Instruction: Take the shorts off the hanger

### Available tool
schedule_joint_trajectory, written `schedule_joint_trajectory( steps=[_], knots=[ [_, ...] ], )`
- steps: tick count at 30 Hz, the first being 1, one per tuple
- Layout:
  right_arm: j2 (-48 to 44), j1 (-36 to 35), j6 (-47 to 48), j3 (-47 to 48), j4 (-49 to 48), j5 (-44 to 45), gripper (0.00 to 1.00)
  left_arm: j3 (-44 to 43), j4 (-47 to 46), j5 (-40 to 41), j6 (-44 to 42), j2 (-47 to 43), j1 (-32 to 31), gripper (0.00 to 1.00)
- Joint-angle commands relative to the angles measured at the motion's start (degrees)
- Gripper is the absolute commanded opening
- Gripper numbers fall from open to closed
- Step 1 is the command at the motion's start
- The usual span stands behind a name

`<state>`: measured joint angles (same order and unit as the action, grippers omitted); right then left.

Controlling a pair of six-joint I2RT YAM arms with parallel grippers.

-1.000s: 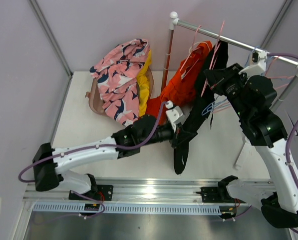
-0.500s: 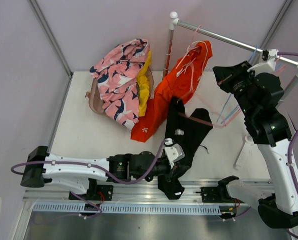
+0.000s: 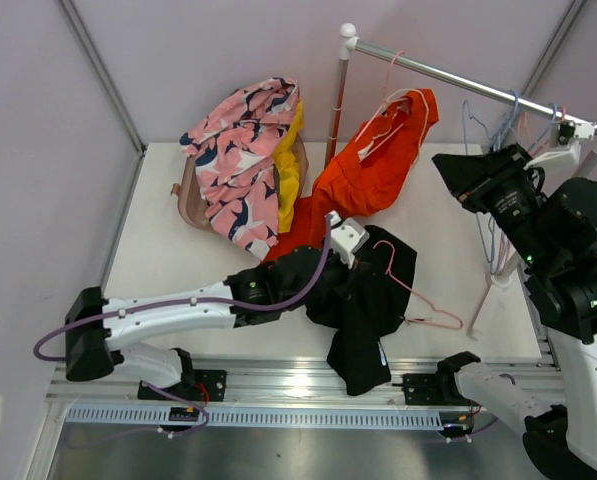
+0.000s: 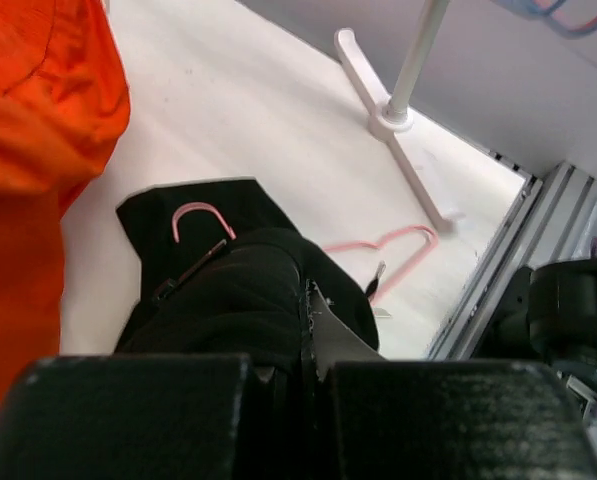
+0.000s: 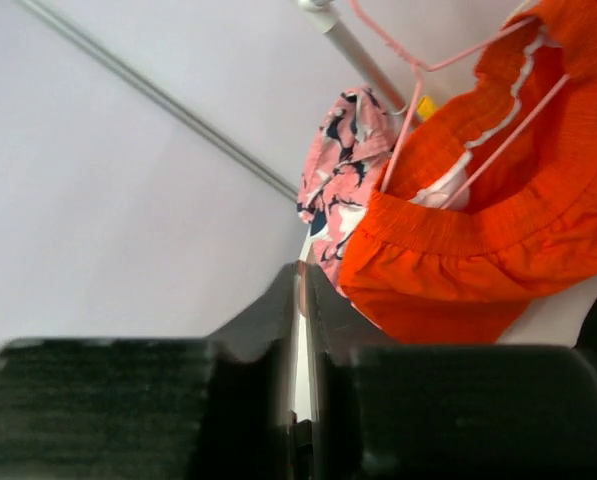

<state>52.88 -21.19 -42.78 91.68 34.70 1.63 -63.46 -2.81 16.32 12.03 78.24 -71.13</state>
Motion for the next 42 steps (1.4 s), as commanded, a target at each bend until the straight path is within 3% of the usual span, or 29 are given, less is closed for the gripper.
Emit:
schedule_joint_trajectory(
  steps=[1,4,7,12,16,23,32,42],
  knots=[
    [5.5,-0.7,6.0,4.2,8.1,-9.7,0.33,3.3,1.0,2.8,1.2,-7.0,-0.4,0.00],
    [12.7,-4.9,10.3,1.1,13.8,-11.7,0.74,12.5,5.4,5.6,4.9,-15.2,-0.5,0.00],
    [16.1,-9.7,12.4,-4.3,13.5,-7.0,0.81,18.5,12.4,8.8,9.7,-22.5,-0.5,0.00],
    [17.3,-10.2,12.7,-18.4,5.0,-4.3,0.81,25.5,20.5,10.8,19.9,-31.5,-1.4,0.00],
    [20.5,-10.0,14.4,-21.8,2.7,0.6,0.80,29.9,24.2,13.2,25.8,-35.7,-4.4,0.00],
    [23.7,-9.0,19.8,-26.1,4.4,9.3,0.79,27.6,42.6,25.8,40.3,-39.0,-5.2,0.00],
    [19.9,-3.2,20.9,-39.1,1.8,6.0,0.72,19.7,51.9,33.9,37.4,-42.7,-5.1,0.00],
    [23.0,-11.8,15.0,-42.4,-1.2,1.9,0.60,18.5,46.1,33.2,31.9,-39.7,-2.3,0.00]
  ],
)
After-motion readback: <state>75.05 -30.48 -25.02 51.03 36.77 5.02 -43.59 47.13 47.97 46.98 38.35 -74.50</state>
